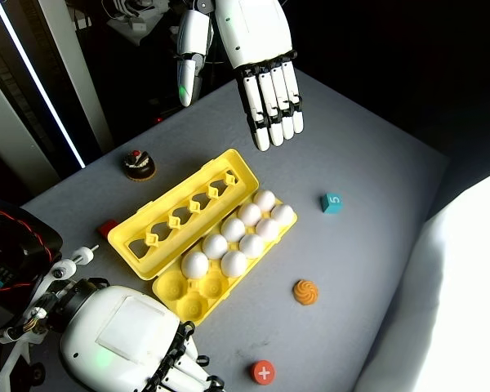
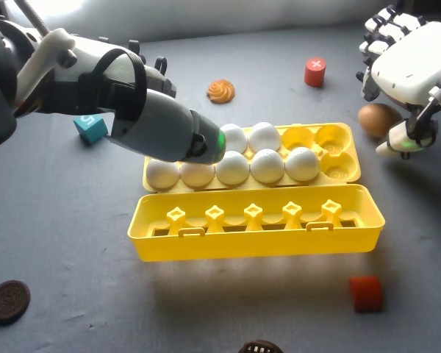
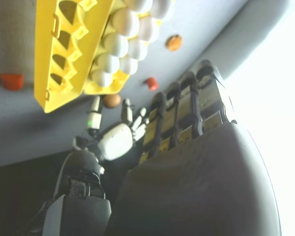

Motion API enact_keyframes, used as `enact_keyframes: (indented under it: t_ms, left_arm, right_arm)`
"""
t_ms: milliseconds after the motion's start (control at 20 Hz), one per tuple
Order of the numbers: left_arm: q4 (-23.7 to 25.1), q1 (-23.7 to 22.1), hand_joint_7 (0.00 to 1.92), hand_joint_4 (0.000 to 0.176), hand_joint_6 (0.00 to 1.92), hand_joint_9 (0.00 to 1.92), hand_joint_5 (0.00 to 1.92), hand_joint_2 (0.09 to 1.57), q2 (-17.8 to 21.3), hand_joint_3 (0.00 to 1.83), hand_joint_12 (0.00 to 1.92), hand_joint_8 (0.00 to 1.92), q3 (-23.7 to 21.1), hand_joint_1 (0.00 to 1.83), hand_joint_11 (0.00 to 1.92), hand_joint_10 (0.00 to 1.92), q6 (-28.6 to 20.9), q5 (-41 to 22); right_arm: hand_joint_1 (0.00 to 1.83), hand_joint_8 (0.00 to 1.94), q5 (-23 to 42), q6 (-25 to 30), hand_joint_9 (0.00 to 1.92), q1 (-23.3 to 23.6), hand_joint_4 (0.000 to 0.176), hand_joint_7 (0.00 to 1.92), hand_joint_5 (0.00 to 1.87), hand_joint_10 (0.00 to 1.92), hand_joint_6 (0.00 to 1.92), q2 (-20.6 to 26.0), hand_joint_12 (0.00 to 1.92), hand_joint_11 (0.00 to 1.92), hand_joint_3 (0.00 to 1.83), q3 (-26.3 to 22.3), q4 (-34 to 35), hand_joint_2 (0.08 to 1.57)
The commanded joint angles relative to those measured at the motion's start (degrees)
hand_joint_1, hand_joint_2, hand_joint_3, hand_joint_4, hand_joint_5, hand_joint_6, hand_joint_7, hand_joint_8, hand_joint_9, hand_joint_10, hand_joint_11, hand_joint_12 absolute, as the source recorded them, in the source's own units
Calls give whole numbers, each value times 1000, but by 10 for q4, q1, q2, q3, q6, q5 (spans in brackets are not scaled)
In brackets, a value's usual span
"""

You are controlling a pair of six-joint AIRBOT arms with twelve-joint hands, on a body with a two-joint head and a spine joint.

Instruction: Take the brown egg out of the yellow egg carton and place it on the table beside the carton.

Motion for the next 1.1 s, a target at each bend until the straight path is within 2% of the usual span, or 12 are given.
enact_keyframes:
  t_ms: [0,50,100,300,400,650,700,800,850,950,1000,1050]
  left_arm:
    - [35,-6,48,0,5,20,61,1210,0,0,0,6,-2,0,0,5,0,-24]
    - [35,-6,40,0,0,14,52,1210,0,0,0,2,-2,0,0,2,0,-24]
    - [36,-6,40,0,1,14,51,1212,0,0,0,2,-1,0,0,2,0,-24]
    - [36,-7,49,0,2,21,64,1213,0,0,0,2,-1,0,2,2,0,-24]
    - [35,-7,42,0,1,14,62,1210,0,0,0,0,-2,0,0,0,0,-24]
    - [35,-8,40,0,8,17,65,1211,0,0,0,9,-2,0,0,6,0,-24]
    - [35,-8,46,0,6,16,64,1213,0,0,0,11,-2,0,0,5,0,-24]
    - [35,-8,27,0,0,2,49,1219,0,3,0,1,-2,0,0,0,0,-24]
    - [35,-8,44,0,5,15,60,1215,0,1,0,8,-1,0,0,6,0,-24]
    - [35,-9,32,0,2,2,54,1215,0,1,0,1,-1,0,0,0,0,-24]
    - [35,-10,29,0,1,0,52,1217,0,2,0,0,-1,0,0,0,0,-24]
    - [35,-10,12,0,0,0,36,1223,0,4,0,0,-1,0,0,0,0,-24]
  right_arm:
    - [801,8,58,-2,0,1,165,263,870,0,6,5,0,0,0,-1,-24,768]
    - [758,1,61,-3,0,1,174,238,850,0,1,6,0,0,2,-3,-24,774]
    - [767,0,67,-4,0,2,166,214,834,0,0,8,0,0,3,-5,-24,778]
    - [784,6,81,-3,0,10,170,224,840,0,3,46,0,0,2,-40,-24,775]
    - [794,10,85,-3,0,16,160,244,821,0,0,77,0,0,4,-70,-24,780]
    - [730,0,97,-14,0,34,172,179,809,0,0,181,0,0,0,-182,-24,764]
    - [772,21,99,-16,17,36,144,225,834,7,11,208,0,0,0,-212,-24,749]
    - [795,12,103,-18,17,38,140,214,837,6,11,244,0,0,0,-252,-24,749]
    - [782,3,106,-18,5,38,150,194,835,1,9,268,0,0,0,-280,-24,752]
    - [755,0,109,-14,3,37,150,187,831,0,7,307,0,0,2,-324,-24,767]
    - [754,0,111,-10,0,37,137,177,822,0,2,322,0,0,7,-343,-24,778]
    - [704,8,112,-6,44,37,156,199,846,17,11,331,0,0,1,-354,-22,766]
